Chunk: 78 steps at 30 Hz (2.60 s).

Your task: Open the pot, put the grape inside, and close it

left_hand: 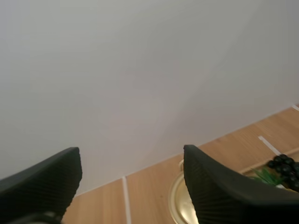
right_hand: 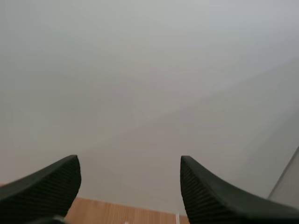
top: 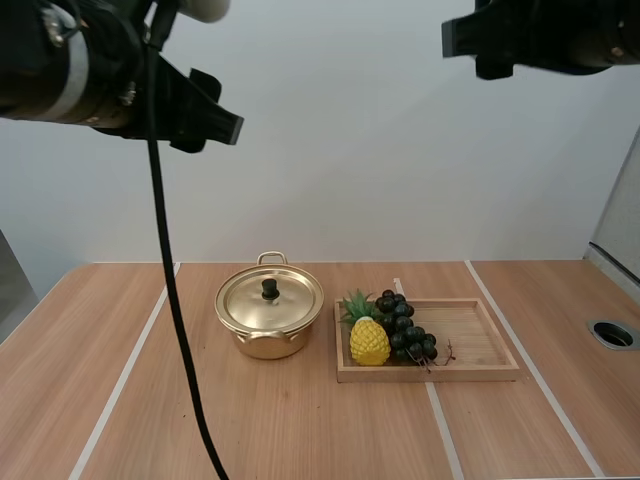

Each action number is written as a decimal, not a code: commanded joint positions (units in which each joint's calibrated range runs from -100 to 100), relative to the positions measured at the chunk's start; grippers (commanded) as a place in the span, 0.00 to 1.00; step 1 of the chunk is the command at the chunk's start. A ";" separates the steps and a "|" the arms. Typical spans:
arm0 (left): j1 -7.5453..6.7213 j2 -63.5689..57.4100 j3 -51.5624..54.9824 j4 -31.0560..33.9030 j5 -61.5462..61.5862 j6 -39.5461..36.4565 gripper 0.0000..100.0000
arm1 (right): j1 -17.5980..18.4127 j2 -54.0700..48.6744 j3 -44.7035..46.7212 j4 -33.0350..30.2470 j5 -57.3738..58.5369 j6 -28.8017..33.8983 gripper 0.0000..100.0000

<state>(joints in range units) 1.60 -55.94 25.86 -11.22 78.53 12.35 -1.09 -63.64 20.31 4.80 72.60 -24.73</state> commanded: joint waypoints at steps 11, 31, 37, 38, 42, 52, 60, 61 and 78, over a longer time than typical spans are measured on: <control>0.17 21.60 -0.36 -7.44 14.65 10.55 1.00 | -0.20 10.21 -0.44 0.04 10.76 -2.47 1.00; -5.22 44.94 -0.36 -5.74 7.30 16.47 1.00 | -0.20 10.38 -0.44 0.04 12.57 -4.12 1.00; -5.22 45.29 -0.36 -5.78 1.91 16.47 1.00 | -0.20 10.38 -0.44 0.04 12.57 -4.69 1.00; -5.22 45.29 -0.36 -5.65 3.01 16.47 1.00 | -0.20 10.38 -0.44 0.04 12.57 -4.69 1.00; -5.22 46.72 -0.52 -4.82 2.90 16.47 1.00 | -0.20 10.38 -0.44 2.08 12.57 -5.49 1.00; -5.22 57.43 -8.51 -0.72 16.02 13.99 1.00 | -0.20 10.38 -0.44 3.41 13.50 -5.59 1.00; -5.22 61.25 -11.38 -0.36 16.02 13.99 1.00 | -0.20 10.49 -0.44 3.41 13.68 -5.81 1.00; -5.22 61.87 -11.68 -0.36 16.02 13.99 1.00 | -0.20 10.87 -0.44 3.41 13.87 -5.80 1.00; -5.22 67.22 -12.46 -0.24 12.72 14.20 1.00 | -0.20 11.74 -0.44 3.52 14.44 -5.80 1.00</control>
<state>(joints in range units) -3.44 10.92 13.87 -11.32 92.08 26.69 -1.09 -51.74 20.16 8.16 86.78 -30.05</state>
